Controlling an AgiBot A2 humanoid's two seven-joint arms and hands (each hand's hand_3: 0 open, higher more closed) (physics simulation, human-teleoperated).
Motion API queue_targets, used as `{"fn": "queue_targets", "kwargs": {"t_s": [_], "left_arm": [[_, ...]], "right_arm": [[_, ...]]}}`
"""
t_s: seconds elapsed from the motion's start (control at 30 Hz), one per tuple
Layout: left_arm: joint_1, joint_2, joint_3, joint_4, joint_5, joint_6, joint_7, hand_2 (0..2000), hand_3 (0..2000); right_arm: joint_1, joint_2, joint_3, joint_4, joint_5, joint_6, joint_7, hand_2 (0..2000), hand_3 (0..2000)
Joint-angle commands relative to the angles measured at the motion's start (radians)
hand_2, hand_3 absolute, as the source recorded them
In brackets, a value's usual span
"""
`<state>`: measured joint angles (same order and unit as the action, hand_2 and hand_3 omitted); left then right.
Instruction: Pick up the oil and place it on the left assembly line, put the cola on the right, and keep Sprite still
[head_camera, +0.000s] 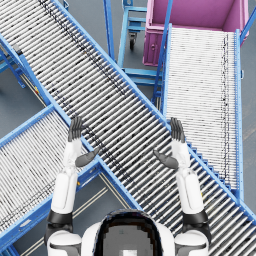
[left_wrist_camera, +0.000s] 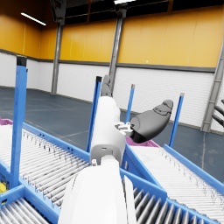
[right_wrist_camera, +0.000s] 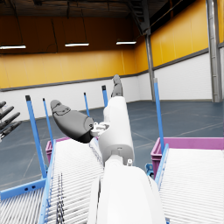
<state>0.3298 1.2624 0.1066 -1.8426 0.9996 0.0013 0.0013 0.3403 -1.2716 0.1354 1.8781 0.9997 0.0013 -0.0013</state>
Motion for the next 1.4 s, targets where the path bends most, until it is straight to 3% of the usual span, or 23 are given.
{"fn": "queue_targets", "kwargs": {"t_s": [0.03, 0.13, 0.33, 0.47, 1.4], "left_arm": [[0.03, 0.009, -0.066, -0.029, 0.0, 0.0, 0.0, 0, 0], [0.052, 0.017, -0.104, -0.026, 0.0, -0.001, -0.001, 0, 0], [0.085, 0.023, -0.199, -0.049, 0.222, -0.001, -0.001, 0, 0], [0.089, 0.026, -0.23, -0.058, 0.305, -0.001, -0.001, 0, 0], [0.079, 0.048, -0.235, -0.075, 0.334, -0.001, -0.001, 0, 0]], "right_arm": [[0.037, -0.014, -0.053, 0.037, 0.0, 0.0, 0.0, 0, 0], [0.046, -0.022, -0.09, 0.043, 0.0, -0.001, 0.001, 0, 0], [0.075, -0.035, -0.146, 0.065, 0.266, -0.001, 0.001, 0, 0], [0.088, -0.04, -0.16, 0.07, 0.35, -0.001, 0.001, 0, 0], [0.056, -0.071, -0.207, 0.087, 0.379, -0.001, 0.001, 0, 0]]}}
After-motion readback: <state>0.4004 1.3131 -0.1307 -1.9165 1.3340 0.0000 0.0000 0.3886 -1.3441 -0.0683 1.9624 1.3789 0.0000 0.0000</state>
